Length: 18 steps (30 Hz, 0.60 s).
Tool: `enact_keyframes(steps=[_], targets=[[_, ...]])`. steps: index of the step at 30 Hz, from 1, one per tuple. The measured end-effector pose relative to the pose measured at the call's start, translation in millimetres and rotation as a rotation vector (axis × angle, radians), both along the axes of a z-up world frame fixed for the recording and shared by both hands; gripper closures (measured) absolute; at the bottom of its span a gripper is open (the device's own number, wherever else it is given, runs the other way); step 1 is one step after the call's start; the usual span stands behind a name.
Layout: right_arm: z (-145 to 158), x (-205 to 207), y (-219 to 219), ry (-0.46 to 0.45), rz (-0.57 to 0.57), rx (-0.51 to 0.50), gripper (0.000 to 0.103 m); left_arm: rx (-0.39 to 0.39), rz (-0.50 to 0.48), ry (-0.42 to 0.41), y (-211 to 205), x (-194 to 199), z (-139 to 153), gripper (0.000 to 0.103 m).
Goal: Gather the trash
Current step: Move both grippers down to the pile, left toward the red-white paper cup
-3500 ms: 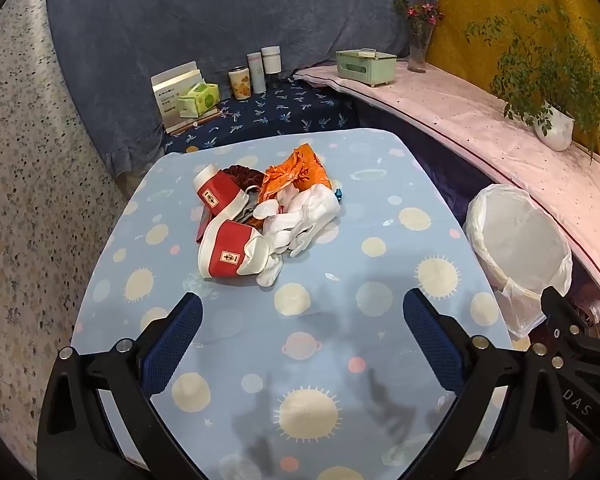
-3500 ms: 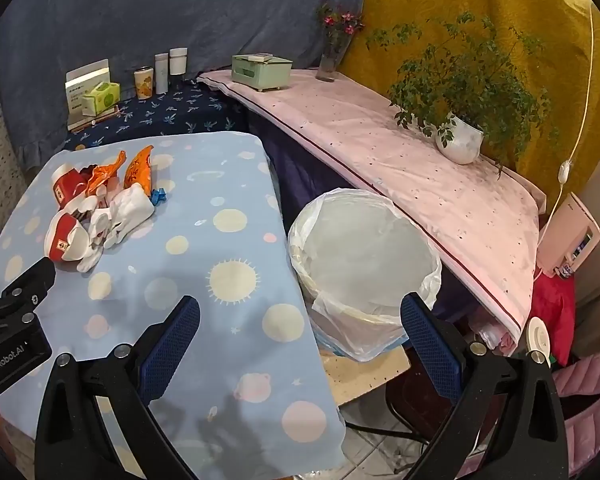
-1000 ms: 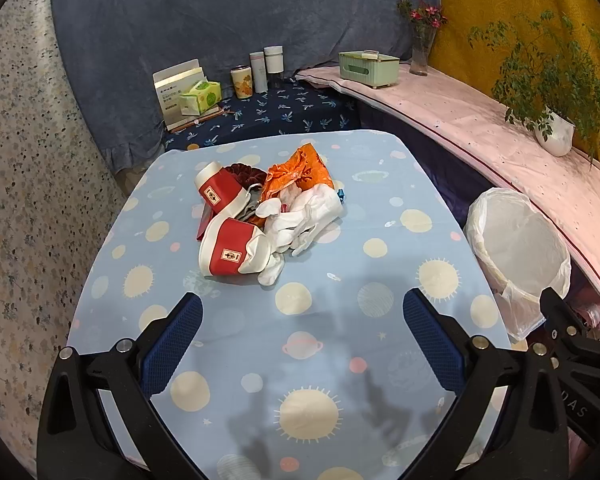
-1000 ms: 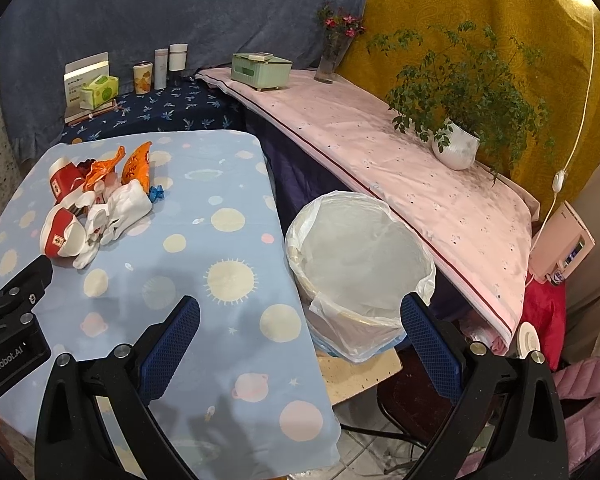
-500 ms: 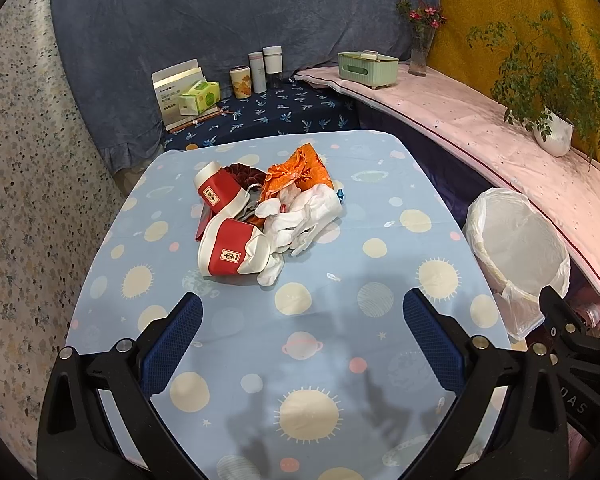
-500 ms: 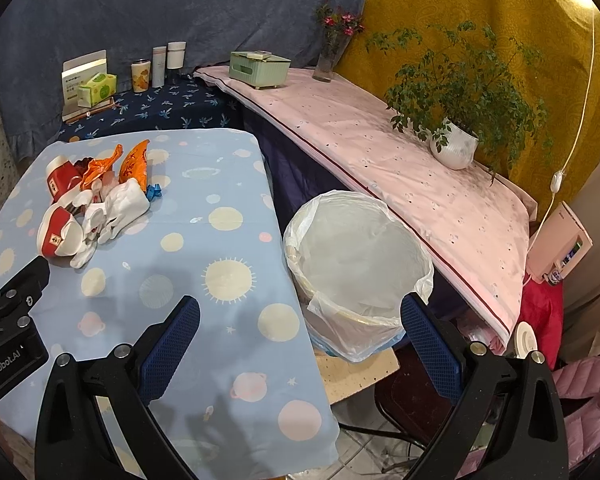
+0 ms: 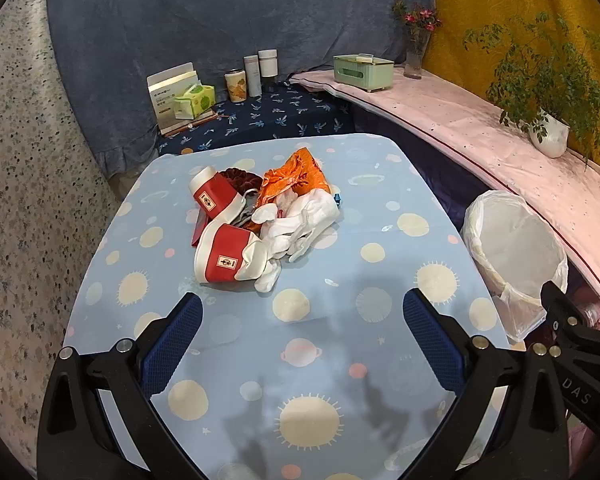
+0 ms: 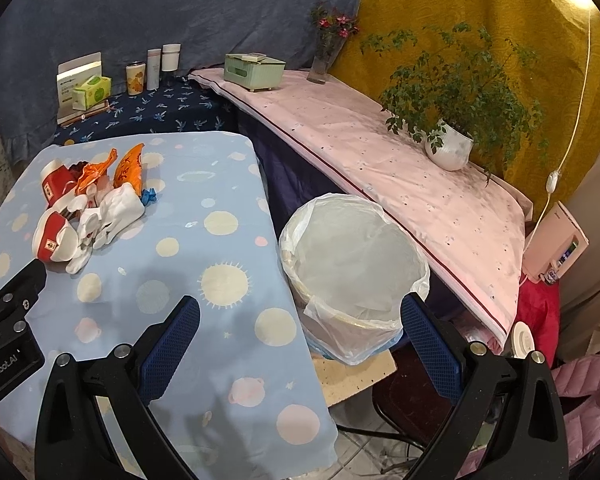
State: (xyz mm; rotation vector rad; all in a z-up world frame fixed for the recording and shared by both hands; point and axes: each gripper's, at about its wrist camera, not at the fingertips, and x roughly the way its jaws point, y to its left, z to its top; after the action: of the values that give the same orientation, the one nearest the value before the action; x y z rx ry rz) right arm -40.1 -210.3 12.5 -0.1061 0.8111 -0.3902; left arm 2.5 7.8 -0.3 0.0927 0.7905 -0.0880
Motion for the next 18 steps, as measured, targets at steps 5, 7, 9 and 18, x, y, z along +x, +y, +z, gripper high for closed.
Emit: enact_keyframes(steps=[5,7,9,18], targets=[[0,7,2,-0.018,-0.009,0.008,0.007,-0.003,0.006,0.019,7,12,-7,0.007],[0,12,5,-0.024,-0.007,0.019,0.007,-0.007,0.022,0.032,14,20,-11,0.007],[-1,19,9,-0.031,0.001,0.024,0.007,-0.014,0.031,0.045,24,29,-17,0.007],[-16,64,37,-0.04,0.036,0.076,0.007,-0.009,0.052,0.052,87,75,-55,0.007]])
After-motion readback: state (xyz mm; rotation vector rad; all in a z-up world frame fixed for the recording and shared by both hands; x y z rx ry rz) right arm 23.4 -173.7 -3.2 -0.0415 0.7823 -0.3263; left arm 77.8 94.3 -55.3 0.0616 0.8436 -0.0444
